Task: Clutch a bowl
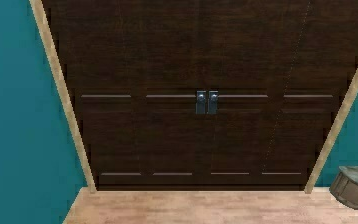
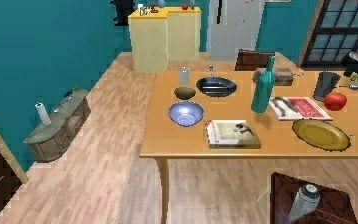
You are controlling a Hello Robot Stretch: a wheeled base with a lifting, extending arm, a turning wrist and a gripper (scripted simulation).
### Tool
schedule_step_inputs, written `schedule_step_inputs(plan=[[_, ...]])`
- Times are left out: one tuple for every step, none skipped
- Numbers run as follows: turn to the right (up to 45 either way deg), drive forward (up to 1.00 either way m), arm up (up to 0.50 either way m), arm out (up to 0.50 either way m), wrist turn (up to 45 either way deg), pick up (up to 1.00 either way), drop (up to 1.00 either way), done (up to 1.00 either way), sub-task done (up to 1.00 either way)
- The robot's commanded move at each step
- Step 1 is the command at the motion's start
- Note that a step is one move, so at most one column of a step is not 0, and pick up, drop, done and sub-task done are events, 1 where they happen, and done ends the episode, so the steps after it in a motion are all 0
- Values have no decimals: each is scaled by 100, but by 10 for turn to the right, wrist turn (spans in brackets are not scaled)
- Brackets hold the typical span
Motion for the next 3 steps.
schedule_step_inputs(plan=[[0,0,50,0,0,0,0,0,0],[0,0,38,0,0,0,0,0,0],[0,0,0,50,0,0,0,0,0]])
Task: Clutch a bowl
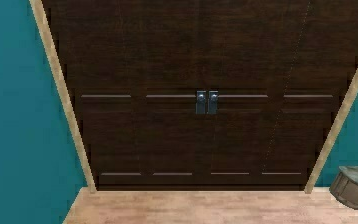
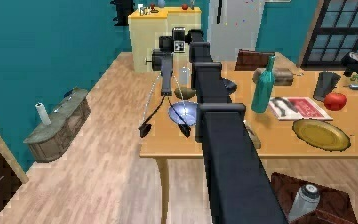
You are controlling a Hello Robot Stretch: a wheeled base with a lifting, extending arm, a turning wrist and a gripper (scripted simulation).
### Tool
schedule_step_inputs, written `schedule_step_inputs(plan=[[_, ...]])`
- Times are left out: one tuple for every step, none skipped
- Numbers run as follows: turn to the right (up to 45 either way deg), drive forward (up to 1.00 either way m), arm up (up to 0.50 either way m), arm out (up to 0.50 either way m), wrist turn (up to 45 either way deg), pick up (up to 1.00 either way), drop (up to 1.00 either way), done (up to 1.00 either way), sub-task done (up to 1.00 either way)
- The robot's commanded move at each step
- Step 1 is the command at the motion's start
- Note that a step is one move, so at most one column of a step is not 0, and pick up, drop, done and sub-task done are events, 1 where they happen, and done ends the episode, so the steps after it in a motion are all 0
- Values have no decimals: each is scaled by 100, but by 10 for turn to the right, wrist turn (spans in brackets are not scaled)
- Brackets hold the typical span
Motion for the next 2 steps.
schedule_step_inputs(plan=[[0,0,0,0,450,0,0,0,0],[0,0,0,0,450,0,0,0,0]])
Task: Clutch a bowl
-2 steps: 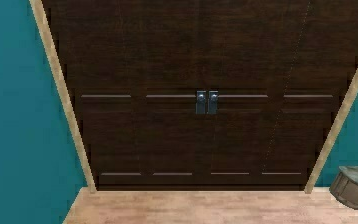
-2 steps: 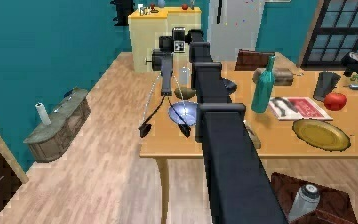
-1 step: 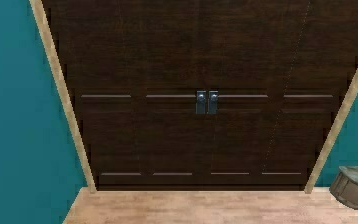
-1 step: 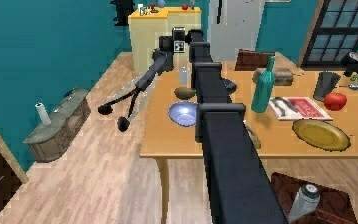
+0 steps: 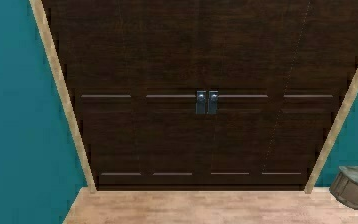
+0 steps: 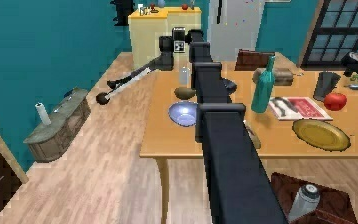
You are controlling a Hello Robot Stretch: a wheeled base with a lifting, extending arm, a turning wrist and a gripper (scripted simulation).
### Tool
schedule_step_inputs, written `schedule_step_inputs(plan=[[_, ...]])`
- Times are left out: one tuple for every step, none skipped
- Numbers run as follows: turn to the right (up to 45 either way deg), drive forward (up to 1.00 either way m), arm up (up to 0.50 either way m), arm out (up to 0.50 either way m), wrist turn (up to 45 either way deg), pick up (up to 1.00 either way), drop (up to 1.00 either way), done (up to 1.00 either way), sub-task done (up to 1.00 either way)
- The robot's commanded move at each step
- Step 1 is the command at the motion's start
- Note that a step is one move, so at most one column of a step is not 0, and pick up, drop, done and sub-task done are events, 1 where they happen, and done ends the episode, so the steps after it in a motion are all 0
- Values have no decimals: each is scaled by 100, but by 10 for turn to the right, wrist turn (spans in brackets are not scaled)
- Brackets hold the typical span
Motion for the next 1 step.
schedule_step_inputs(plan=[[0,0,0,0,450,0,0,0,0]])
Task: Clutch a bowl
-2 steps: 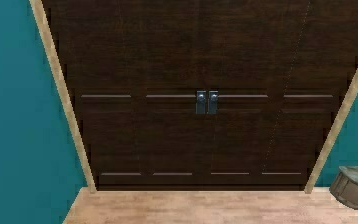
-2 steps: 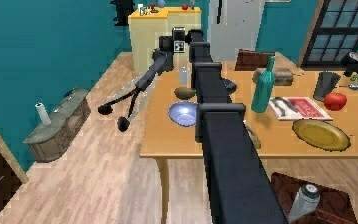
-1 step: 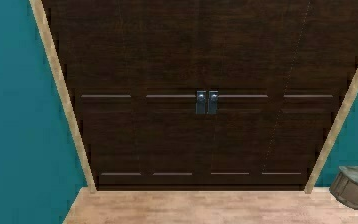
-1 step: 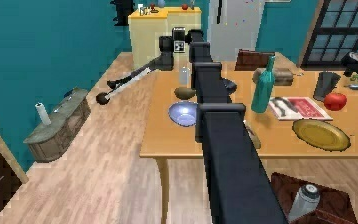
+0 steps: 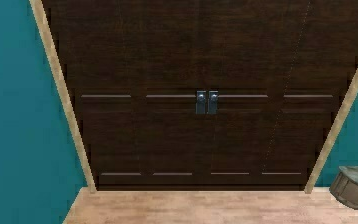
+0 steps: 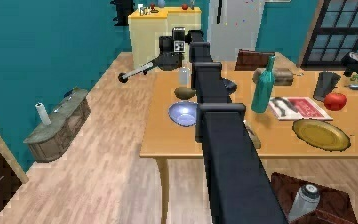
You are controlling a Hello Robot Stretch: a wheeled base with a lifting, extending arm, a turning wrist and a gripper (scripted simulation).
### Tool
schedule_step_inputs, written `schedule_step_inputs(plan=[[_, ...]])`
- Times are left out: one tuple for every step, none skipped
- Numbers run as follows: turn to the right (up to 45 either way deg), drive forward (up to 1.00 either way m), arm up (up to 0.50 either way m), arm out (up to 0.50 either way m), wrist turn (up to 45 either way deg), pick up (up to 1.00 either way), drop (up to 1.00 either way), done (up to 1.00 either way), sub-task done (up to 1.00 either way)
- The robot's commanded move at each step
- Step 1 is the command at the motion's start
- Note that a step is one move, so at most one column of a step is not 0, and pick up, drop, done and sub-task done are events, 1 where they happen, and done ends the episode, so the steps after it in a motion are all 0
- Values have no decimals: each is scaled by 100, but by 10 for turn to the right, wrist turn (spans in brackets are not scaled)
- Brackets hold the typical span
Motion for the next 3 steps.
schedule_step_inputs(plan=[[0,0,0,0,450,0,0,0,0],[0,0,0,0,90,0,0,0,0],[0,0,-24,0,0,0,0,0,0]])
